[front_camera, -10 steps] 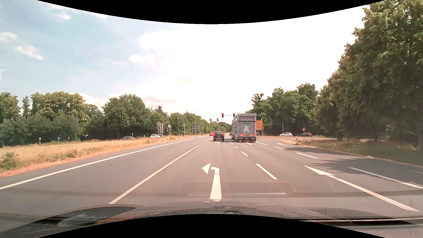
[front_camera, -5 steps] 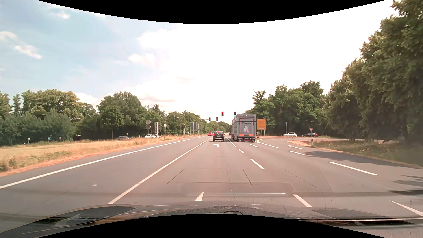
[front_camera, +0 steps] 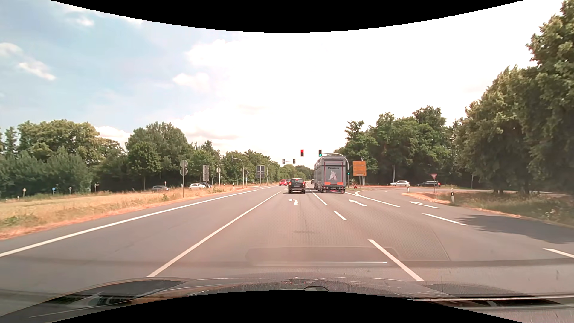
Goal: Follow the waypoints while adhering to traffic rules and regulations
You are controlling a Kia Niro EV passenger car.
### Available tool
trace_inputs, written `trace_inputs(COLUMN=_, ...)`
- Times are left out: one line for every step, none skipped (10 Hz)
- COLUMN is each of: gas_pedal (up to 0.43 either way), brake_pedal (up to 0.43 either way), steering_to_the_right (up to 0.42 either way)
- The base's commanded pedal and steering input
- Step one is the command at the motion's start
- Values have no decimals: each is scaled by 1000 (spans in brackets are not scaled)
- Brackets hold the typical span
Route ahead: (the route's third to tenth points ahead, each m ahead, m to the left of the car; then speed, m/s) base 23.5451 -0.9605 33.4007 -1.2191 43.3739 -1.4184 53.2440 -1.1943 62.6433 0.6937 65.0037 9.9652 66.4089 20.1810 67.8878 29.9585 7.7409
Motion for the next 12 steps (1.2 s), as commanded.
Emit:
trace_inputs(gas_pedal=20, brake_pedal=0, steering_to_the_right=-1)
trace_inputs(gas_pedal=0, brake_pedal=0, steering_to_the_right=-2)
trace_inputs(gas_pedal=0, brake_pedal=0, steering_to_the_right=-2)
trace_inputs(gas_pedal=0, brake_pedal=0, steering_to_the_right=-2)
trace_inputs(gas_pedal=0, brake_pedal=0, steering_to_the_right=-2)
trace_inputs(gas_pedal=0, brake_pedal=0, steering_to_the_right=-2)
trace_inputs(gas_pedal=0, brake_pedal=0, steering_to_the_right=-2)
trace_inputs(gas_pedal=0, brake_pedal=0, steering_to_the_right=-2)
trace_inputs(gas_pedal=0, brake_pedal=0, steering_to_the_right=-2)
trace_inputs(gas_pedal=0, brake_pedal=0, steering_to_the_right=-1)
trace_inputs(gas_pedal=0, brake_pedal=0, steering_to_the_right=-1)
trace_inputs(gas_pedal=0, brake_pedal=0, steering_to_the_right=-1)
